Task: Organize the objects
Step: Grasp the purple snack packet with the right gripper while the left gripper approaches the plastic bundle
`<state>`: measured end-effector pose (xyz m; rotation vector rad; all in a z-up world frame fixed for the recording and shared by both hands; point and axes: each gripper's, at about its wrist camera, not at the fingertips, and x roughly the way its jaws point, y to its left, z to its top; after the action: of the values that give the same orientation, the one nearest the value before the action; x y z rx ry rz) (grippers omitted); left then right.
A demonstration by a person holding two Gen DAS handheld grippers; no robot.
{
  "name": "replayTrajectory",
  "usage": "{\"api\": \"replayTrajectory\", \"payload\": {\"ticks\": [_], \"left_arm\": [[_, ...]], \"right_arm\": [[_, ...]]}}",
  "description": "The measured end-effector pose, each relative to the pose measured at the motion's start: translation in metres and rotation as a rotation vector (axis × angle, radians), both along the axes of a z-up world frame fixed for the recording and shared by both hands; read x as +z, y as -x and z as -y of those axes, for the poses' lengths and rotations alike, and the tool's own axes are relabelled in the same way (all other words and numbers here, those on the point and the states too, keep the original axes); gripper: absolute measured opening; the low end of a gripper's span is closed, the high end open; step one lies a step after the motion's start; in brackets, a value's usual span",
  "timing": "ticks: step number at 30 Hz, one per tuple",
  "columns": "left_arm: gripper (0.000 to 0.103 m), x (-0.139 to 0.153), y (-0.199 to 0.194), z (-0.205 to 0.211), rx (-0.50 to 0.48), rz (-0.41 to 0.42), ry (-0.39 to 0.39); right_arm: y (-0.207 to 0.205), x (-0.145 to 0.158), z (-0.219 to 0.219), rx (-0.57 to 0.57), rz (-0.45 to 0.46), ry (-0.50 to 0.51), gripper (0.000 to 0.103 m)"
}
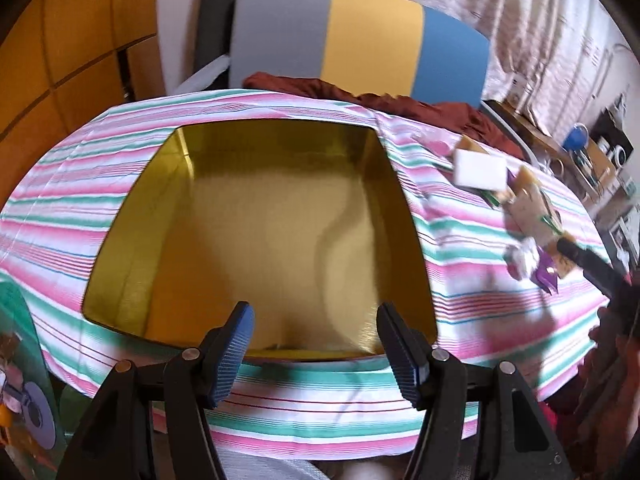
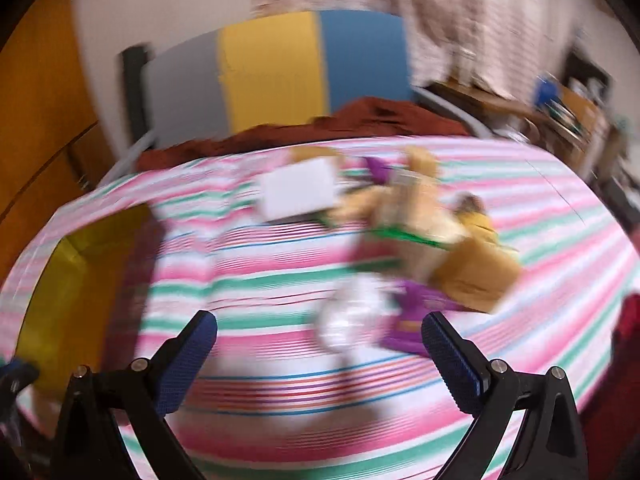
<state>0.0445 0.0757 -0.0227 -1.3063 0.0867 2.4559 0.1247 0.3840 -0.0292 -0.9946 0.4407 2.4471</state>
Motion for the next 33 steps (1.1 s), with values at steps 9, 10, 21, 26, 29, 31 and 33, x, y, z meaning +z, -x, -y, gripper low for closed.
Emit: {"api": "replayTrajectory", "payload": {"ticks": [9, 10, 21, 26, 29, 31, 33], "left_arm": [[0.065, -0.003, -0.018, -0.045, -0.092, -0.032, 0.053], [0.065, -0.002, -0.02, -0.047, -0.101, -0.03, 0.052], [0.065, 0.006, -0.022, -0.097, -0.245, -0.008, -0.036], [0.065, 0.005, -0.013, -0.145, -0.35, 0.047, -0.15], [0.065, 0.0, -0.012, -0.179, -0.404, 0.012, -0.096], [0.065, -0.006, -0.011, -0.204, -0.446, -0.001, -0.056], [0.065, -0.016, -0.007, -0.222, -0.481, -0.001, -0.033]], "right_arm": [[0.001, -0.033, -0.06, -0.15, 0.081, -0.008, 0.088], [0.004, -0.037, -0.062, -0.146, 0.091, -0.002, 0.082], [0.0, -0.066, -0.078, -0.126, 0.083, 0.05, 0.037], [-0.009, -0.064, -0.073, -0.099, 0.102, 0.032, 0.037], [-0.018, -0.062, -0.071, -0.1, 0.093, 0.04, 0.036], [-0.022, -0.06, -0.067, -0.091, 0.095, 0.047, 0.036], [-0.026, -0.059, -0.062, -0.088, 0.109, 0.043, 0.036]]}}
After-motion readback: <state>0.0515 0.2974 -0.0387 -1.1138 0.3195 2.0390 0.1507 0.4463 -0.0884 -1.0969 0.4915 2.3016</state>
